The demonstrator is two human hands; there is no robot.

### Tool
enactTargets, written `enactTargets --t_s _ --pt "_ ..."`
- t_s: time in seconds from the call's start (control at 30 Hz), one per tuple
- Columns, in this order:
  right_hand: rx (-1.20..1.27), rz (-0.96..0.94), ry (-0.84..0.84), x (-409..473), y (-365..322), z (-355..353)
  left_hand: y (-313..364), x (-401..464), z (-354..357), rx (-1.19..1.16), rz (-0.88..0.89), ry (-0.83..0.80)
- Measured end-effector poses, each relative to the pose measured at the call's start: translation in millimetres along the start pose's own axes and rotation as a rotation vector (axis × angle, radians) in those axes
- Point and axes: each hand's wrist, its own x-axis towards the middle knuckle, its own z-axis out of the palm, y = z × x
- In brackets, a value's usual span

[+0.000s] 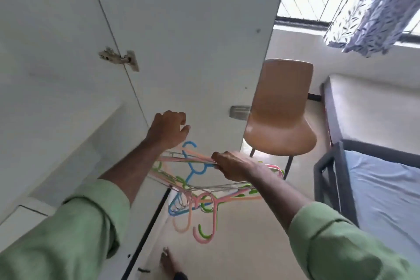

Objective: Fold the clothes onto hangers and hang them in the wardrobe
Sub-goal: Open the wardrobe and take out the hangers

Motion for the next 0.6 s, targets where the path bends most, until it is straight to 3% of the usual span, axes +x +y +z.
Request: enactTargets --t_s 0.3,0.6 --pt "0.255 0.487 0.070 -211 156 47 264 2 63 -0.055 0.356 -0.170" --pt "0.483 1.062 0.451 -369 270 64 479 10 118 -0.192 0.843 -0.242"
